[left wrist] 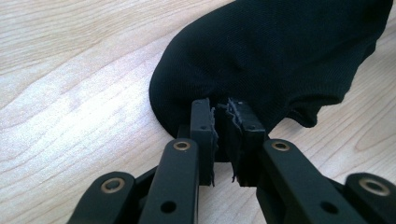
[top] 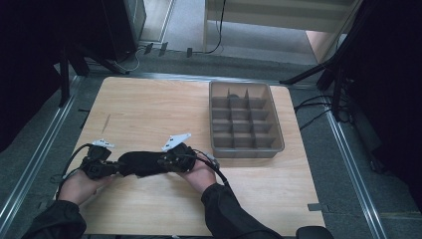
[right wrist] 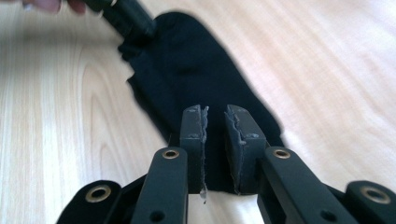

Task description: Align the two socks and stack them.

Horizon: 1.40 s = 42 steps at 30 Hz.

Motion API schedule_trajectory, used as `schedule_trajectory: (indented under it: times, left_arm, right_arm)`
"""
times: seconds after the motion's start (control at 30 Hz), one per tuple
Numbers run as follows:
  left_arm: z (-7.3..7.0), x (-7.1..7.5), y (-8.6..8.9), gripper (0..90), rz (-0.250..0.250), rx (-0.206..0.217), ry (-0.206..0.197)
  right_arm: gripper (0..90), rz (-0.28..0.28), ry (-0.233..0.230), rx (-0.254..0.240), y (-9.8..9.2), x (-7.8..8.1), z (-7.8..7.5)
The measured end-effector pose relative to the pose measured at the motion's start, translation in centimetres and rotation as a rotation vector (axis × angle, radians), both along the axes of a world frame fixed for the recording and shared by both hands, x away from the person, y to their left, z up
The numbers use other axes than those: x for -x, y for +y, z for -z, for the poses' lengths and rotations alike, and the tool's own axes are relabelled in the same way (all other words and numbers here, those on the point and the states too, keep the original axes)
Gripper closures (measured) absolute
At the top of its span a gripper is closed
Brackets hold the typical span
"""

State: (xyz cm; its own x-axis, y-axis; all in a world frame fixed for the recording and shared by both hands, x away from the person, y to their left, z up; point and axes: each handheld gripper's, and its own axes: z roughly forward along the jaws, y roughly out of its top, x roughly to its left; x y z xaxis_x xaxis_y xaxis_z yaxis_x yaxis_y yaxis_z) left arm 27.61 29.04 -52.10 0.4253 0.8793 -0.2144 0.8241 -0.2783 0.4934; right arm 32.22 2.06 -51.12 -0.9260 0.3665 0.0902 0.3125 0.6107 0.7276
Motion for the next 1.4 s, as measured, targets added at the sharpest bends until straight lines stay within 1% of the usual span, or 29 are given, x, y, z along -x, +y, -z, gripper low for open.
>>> schedule_trajectory:
  times: [0.03, 0.07, 0.13, 0.2, 0.23, 0.27, 0.3, 0.33, 0.43, 0.47, 0.5, 0.57, 0.67, 0.73, 0.8, 0.9, 0.93, 0.97, 1.0, 1.03, 1.1, 1.23, 1.27, 1.37, 1.4]
  left_arm:
    - [-0.1, 0.0, 0.0, 78.6, 0.006, -0.002, -0.003]
    - [-0.2, 0.0, 0.0, 76.7, 0.005, -0.002, -0.004]
    - [-0.5, 0.1, 0.1, 75.4, 0.0, 0.012, -0.017]
    - [-1.1, 0.2, 0.3, 75.3, -0.005, 0.034, -0.04]
    - [-1.4, 0.4, 0.3, 75.4, -0.004, 0.048, -0.049]
    - [-1.4, 0.5, 0.3, 75.5, -0.006, 0.053, -0.055]
    - [-1.5, 0.5, 0.2, 75.6, -0.002, 0.049, -0.055]
    - [-1.3, 0.5, 0.2, 75.7, 0.011, 0.046, -0.041]
    - [-0.7, 0.5, -0.1, 75.7, 0.03, 0.026, -0.009]
    - [-0.5, 0.5, -0.1, 75.6, 0.032, 0.016, -0.007]
    - [-0.4, 0.4, 0.0, 75.4, 0.04, 0.015, -0.003]
    - [-0.1, 0.4, 0.0, 74.4, 0.037, 0.014, -0.008]
    - [0.2, 0.4, 0.2, 73.4, 0.039, 0.015, -0.023]
    - [0.2, 0.5, 0.2, 74.5, 0.031, -0.01, -0.042]
    - [0.2, 0.5, 0.1, 76.4, 0.016, -0.031, -0.044]
    - [0.2, 0.6, -0.1, 78.0, 0.006, -0.043, -0.045]
    - [0.2, 0.6, -0.1, 78.1, 0.006, -0.046, -0.047]
    - [0.2, 0.6, -0.1, 78.4, 0.005, -0.047, -0.048]
    - [0.2, 0.5, 0.0, 78.5, 0.004, -0.045, -0.047]
    - [0.2, 0.5, 0.0, 78.8, 0.001, -0.041, -0.045]
    - [0.2, 0.3, 0.1, 78.8, -0.001, -0.049, -0.049]
    - [0.0, -0.1, -0.1, 77.6, 0.0, -0.059, -0.045]
    - [0.0, -0.1, 0.0, 76.5, 0.003, -0.053, -0.047]
    - [-0.1, -0.1, 0.5, 69.6, 0.003, -0.012, -0.052]
    - [-0.2, -0.1, 0.6, 67.8, 0.0, -0.01, -0.057]
  right_arm:
    - [79.5, 0.008, 0.002, -0.001, 0.0, -0.1, -0.1]
    - [81.1, 0.019, -0.011, 0.002, 0.0, -0.4, -0.2]
    - [82.8, 0.032, -0.021, 0.01, 0.3, -0.8, -0.1]
    - [82.8, 0.042, -0.021, 0.022, 0.6, -1.1, 0.3]
    - [82.3, 0.046, -0.014, 0.026, 0.8, -1.2, 0.6]
    - [81.5, 0.051, -0.006, 0.026, 0.9, -1.4, 0.9]
    - [80.2, 0.054, 0.007, 0.021, 1.0, -1.5, 1.1]
    - [80.1, 0.053, 0.014, 0.02, 1.1, -1.5, 1.3]
    - [78.2, 0.044, 0.028, 0.031, 1.5, -1.2, 1.6]
    - [76.9, 0.038, 0.032, 0.037, 1.6, -1.1, 1.8]
    - [75.6, 0.036, 0.039, 0.038, 1.6, -1.0, 1.9]
    - [73.3, 0.037, 0.051, 0.055, 1.8, -0.9, 2.2]
    - [72.6, 0.031, 0.035, 0.05, 1.7, -0.9, 2.5]
    - [72.7, 0.034, 0.029, 0.052, 1.6, -0.8, 2.6]
    - [73.2, 0.028, 0.007, 0.056, 1.5, -0.8, 2.7]
    - [74.3, 0.024, -0.004, 0.068, 1.1, -0.8, 2.7]
    - [74.5, 0.025, 0.0, 0.071, 0.9, -0.7, 2.6]
    - [74.9, 0.019, -0.005, 0.07, 0.7, -0.8, 2.6]
    - [75.0, 0.026, 0.008, 0.067, 0.5, -0.8, 2.6]
    - [75.0, 0.023, 0.006, 0.064, 0.4, -0.9, 2.6]
    - [74.9, 0.027, 0.018, 0.055, 0.3, -0.9, 2.7]
    - [69.4, 0.026, 0.022, 0.059, 0.7, -0.8, 2.5]
    - [68.3, 0.024, 0.024, 0.053, 0.8, -0.7, 2.4]
    - [68.2, 0.027, 0.017, 0.043, 0.8, -0.6, 2.1]
    - [68.2, 0.026, 0.011, 0.04, 0.8, -0.6, 2.0]
